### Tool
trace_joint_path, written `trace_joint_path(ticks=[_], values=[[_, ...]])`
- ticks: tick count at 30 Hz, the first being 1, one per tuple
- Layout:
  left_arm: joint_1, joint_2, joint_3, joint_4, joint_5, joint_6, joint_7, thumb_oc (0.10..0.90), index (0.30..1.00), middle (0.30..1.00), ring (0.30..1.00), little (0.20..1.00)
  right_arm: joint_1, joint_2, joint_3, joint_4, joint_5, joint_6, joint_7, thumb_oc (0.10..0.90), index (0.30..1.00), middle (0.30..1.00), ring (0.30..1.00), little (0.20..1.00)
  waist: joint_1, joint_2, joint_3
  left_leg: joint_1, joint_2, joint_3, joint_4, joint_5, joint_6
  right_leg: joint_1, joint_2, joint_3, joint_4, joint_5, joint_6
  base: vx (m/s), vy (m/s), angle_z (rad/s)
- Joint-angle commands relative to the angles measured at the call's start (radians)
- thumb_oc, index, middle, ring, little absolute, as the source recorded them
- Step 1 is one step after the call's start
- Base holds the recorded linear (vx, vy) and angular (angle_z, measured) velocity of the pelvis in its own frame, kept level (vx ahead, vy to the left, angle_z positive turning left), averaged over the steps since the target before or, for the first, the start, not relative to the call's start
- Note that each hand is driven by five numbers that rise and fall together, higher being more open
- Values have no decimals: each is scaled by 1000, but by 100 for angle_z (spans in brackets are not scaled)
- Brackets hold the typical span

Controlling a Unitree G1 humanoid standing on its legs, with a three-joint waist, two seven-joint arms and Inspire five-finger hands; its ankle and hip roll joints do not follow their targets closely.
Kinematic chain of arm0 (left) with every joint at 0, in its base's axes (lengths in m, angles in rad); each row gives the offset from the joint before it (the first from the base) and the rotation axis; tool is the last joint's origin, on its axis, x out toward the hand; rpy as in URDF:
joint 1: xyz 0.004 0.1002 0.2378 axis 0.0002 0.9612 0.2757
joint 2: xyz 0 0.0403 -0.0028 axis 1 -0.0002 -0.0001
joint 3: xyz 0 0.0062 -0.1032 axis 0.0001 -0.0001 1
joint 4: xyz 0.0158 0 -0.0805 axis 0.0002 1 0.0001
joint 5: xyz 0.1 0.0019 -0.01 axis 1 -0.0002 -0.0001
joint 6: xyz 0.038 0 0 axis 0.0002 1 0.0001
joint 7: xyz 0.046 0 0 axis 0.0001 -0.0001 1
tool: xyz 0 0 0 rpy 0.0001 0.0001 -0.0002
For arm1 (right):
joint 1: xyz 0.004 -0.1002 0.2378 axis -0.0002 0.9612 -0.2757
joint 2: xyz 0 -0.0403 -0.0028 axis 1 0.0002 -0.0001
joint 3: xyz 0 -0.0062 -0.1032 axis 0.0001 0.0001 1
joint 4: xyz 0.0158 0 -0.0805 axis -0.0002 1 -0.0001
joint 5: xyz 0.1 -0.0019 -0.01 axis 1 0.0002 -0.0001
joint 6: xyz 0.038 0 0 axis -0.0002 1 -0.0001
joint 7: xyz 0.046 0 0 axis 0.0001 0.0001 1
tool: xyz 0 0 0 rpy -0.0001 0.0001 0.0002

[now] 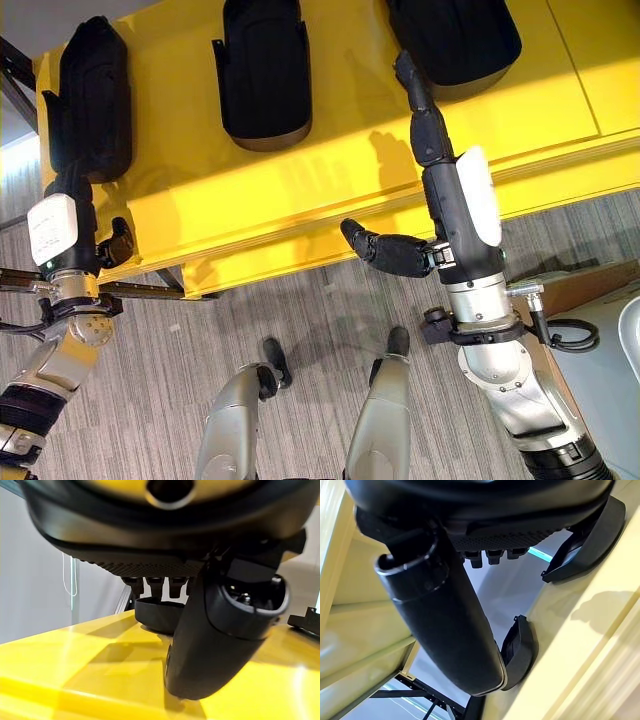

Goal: Move parts from the plastic box to the shelf.

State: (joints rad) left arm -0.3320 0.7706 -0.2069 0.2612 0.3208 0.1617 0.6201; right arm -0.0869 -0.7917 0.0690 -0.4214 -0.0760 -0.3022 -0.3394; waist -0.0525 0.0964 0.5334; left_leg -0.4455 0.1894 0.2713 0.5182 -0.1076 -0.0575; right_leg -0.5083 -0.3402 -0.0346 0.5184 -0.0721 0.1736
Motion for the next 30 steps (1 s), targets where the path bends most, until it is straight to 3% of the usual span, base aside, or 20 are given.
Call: trace_joint_path(ticks=[1,8,20,30], values=[[-47,103,87,-35,41,11,52,900,1000,1000,1000,1000,-68,-11,-64,-98,13,-91,-32,900,1000,1000,1000,1000,-11,-25,-25,44,-12,-31,-77,6,-12,109,-41,-69,17,-83,-6,31,21,-1],[-72,125,86,-27,46,27,50,900,1000,1000,1000,1000,-70,-21,-71,-93,30,-86,-9,900,1000,1000,1000,1000,-21,-20,-27,50,-10,-25,-79,5,-15,108,-45,-63,18,-85,-5,14,16,-1],[-133,159,0,-36,102,88,-93,900,1000,1000,1000,1000,-92,-45,-71,-91,62,-76,30,900,1000,1000,1000,1000,-40,-11,-24,60,-10,-19,-87,9,-18,108,-44,-53,16,-83,-2,3,13,-2],[-173,146,-69,54,95,70,-149,900,1000,1000,1000,1000,-117,-63,-54,-86,77,-57,61,900,1000,1000,1000,1000,-56,-7,-21,61,-7,-15,-90,13,-18,98,-45,-41,18,-80,-3,4,10,0]])
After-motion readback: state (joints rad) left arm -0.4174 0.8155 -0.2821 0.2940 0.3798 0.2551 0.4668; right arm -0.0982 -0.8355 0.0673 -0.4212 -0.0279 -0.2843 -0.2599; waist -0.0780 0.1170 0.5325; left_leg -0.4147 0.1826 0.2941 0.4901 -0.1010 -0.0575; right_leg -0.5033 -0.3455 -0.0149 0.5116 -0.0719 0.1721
